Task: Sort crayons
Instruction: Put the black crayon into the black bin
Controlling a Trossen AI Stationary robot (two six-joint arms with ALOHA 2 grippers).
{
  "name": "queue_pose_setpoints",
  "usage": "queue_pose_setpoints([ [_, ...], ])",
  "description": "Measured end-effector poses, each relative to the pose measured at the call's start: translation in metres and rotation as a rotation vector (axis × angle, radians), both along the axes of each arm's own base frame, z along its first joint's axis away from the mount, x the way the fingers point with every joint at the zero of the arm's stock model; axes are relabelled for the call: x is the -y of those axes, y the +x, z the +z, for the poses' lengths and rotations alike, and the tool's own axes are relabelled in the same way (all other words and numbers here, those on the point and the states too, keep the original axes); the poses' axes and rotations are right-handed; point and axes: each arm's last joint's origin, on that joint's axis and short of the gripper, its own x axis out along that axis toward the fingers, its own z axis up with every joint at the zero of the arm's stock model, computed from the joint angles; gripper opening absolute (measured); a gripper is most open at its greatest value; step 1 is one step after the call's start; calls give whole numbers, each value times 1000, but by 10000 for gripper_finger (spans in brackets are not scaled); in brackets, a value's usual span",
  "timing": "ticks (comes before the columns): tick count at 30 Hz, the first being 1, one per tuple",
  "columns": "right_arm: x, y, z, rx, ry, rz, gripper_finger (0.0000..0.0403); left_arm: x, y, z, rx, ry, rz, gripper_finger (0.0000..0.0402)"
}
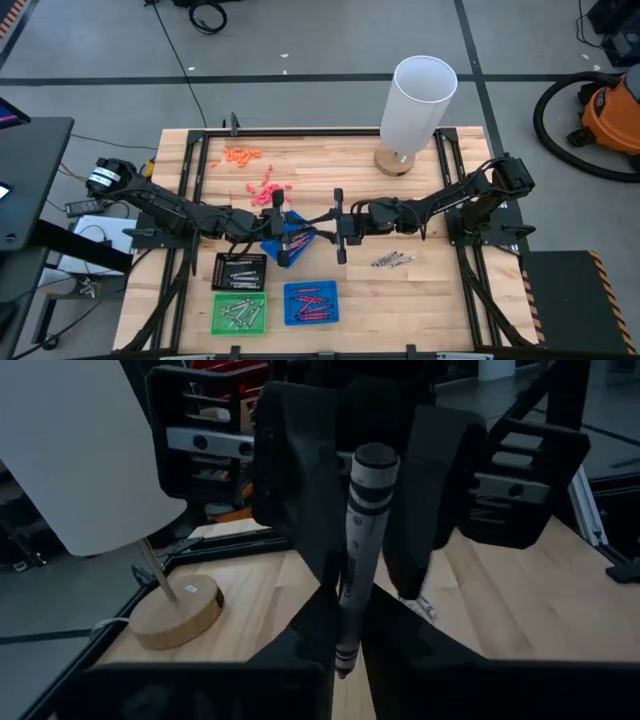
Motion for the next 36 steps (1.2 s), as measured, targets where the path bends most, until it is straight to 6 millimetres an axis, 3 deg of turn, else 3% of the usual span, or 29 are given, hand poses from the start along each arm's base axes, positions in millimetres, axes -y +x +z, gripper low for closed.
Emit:
queue_pose_setpoints([
  [8, 1, 0, -5, -53, 2, -32, 136, 0, -5, 1, -38, -8, 0, 38],
  [18, 16, 2, -15, -153, 48, -58, 140, 8, -30, 5, -161, -44, -11, 38],
  [36, 25, 3, -19, -198, 89, -54, 139, 35, -70, -31, -592, -281, -58, 39],
])
